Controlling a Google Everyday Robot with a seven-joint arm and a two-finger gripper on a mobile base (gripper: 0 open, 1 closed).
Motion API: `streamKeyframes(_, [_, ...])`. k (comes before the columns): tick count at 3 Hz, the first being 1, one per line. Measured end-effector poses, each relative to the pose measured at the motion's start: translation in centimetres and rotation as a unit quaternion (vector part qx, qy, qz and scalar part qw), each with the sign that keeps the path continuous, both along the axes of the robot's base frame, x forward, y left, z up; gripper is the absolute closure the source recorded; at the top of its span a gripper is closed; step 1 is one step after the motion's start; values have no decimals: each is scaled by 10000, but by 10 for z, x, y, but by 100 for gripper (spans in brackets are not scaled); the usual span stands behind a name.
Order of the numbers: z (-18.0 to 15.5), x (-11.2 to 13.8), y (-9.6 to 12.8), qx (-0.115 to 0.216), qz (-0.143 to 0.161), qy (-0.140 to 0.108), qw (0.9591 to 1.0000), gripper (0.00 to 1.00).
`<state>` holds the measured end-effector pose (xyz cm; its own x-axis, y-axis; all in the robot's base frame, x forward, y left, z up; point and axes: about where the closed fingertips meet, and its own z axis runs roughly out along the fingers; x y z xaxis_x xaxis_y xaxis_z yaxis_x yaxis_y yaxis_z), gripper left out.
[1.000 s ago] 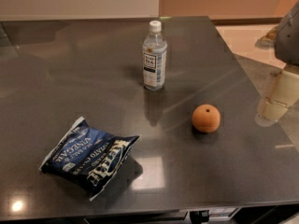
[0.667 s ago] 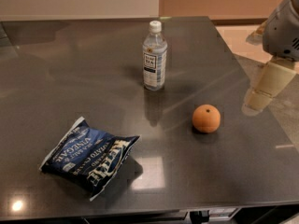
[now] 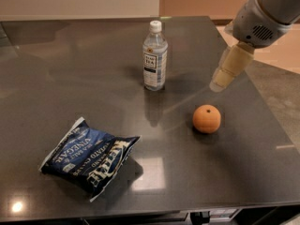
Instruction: Move blue plastic bottle near blue chip bag
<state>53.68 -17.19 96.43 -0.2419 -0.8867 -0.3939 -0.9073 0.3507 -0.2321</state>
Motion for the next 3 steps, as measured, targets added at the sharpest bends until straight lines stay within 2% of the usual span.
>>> streamKeyframes(1, [-6,38,21,318,-38,-112,9994,0])
streamKeyframes(3, [-16,90,80,879,252,-151,9957,0])
